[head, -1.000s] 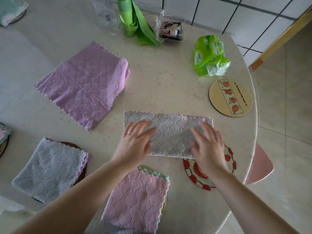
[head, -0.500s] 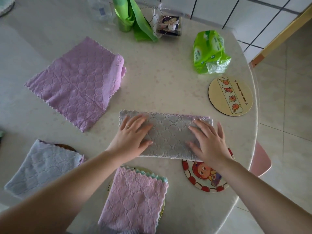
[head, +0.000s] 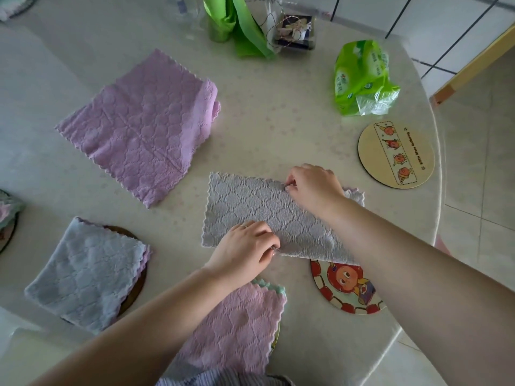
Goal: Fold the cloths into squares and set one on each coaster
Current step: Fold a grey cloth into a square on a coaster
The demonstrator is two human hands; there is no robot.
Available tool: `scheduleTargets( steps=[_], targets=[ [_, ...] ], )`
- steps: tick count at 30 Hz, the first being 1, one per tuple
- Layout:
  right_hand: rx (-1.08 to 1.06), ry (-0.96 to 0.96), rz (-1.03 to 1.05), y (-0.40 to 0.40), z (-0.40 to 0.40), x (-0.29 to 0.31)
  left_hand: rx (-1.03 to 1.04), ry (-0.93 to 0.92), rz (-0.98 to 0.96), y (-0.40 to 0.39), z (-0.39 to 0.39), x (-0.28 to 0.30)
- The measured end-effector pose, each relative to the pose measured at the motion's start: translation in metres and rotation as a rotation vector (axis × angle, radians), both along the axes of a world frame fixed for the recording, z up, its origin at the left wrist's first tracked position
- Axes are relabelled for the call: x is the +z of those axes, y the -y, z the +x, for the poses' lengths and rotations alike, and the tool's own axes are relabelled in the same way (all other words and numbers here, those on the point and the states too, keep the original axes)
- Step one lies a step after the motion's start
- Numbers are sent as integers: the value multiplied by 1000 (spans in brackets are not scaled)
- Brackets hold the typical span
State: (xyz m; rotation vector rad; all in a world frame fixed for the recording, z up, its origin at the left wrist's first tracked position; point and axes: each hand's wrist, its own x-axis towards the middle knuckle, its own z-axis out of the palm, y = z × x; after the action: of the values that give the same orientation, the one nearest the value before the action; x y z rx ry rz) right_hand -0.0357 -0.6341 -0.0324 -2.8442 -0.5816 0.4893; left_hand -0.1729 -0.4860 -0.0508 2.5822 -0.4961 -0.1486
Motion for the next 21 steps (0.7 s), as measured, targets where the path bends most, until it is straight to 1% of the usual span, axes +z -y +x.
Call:
scheduleTargets(
  steps=[2, 4, 6, 8, 11, 13, 16, 18, 21],
  targets=[
    [9, -33, 18, 2, 2, 2, -12, 28, 6, 0, 0, 0],
    [-35, -68, 95, 9, 2, 6, -9, 59, 7, -4, 0, 4],
    [-137, -100, 187, 20, 0, 10, 46, 85, -9, -13, 3, 10],
    [-238, -134, 258, 31, -3, 14, 158, 77, -67, -24, 9, 15],
    [-323, -165, 340, 38, -8, 17, 448, -88, -258, -30, 26, 19],
    [-384, -219, 432, 38, -13, 17, 634, -263, -438, -25, 40, 17],
    [-507, -308, 562, 35, -22, 16, 844, -443, -734, -20, 51, 19],
    [-543, -357, 632, 36, -25, 19, 855, -521, -827, -24, 52, 22],
    [-478, -449, 673, 40, -30, 25, 730, -557, -727, -32, 52, 25]
  ],
)
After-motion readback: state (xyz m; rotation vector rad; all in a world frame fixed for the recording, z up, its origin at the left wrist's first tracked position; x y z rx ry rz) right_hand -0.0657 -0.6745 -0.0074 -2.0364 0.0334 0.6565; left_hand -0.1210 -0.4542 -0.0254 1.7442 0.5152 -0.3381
